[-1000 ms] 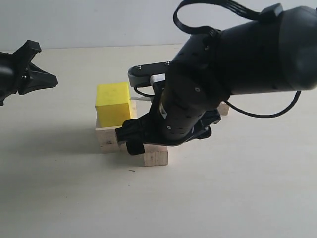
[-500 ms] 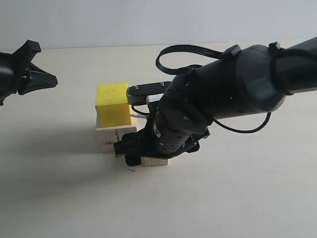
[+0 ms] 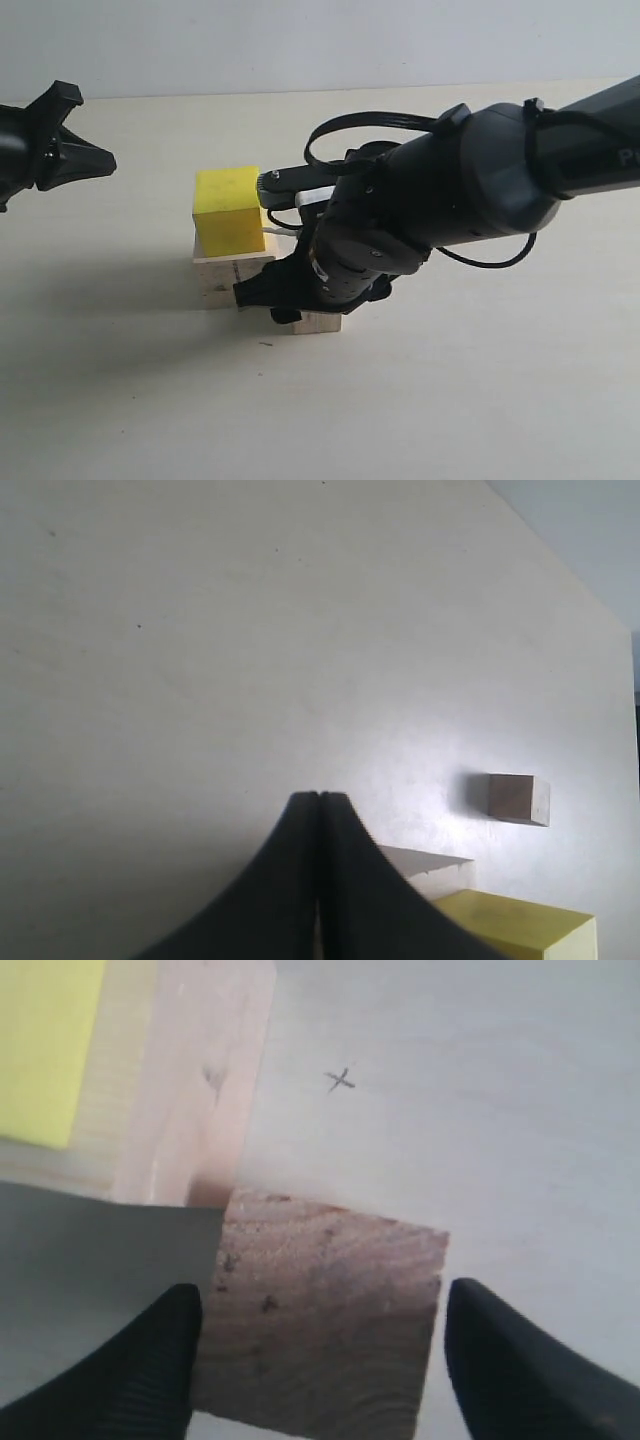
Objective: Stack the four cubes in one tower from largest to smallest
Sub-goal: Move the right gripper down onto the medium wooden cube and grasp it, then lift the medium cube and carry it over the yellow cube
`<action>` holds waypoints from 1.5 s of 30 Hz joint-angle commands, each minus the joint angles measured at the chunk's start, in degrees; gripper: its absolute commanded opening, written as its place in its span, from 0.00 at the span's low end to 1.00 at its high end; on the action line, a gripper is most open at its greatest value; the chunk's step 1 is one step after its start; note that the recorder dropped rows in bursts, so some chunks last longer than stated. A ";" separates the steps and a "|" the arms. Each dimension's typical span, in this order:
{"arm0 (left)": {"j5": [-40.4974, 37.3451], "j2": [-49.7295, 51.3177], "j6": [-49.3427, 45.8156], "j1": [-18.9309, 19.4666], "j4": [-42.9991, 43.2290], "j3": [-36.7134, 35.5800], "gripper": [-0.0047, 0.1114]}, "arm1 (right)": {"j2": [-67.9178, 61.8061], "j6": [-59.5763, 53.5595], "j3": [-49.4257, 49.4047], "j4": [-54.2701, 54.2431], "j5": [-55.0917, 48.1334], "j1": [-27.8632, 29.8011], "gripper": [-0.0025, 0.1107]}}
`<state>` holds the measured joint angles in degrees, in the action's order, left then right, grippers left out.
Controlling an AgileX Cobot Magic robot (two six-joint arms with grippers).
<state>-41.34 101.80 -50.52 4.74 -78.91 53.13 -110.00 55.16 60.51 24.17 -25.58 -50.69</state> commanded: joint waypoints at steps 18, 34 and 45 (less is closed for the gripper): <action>0.33 -0.47 -0.29 -0.15 -0.91 -0.22 0.04 | 10.15 1.47 -0.15 -0.16 -8.67 0.13 0.02; 0.17 -0.47 -0.29 -0.15 -0.75 -0.22 0.04 | 19.88 -9.10 12.77 -2.54 -22.86 0.13 0.02; 0.19 -0.47 -0.29 -0.15 -0.86 -0.22 0.04 | 13.10 -16.43 26.87 -8.81 -29.26 0.05 0.02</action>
<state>-41.23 101.80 -50.52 4.74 -79.22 53.13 -94.61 41.54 84.23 17.29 -53.10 -50.69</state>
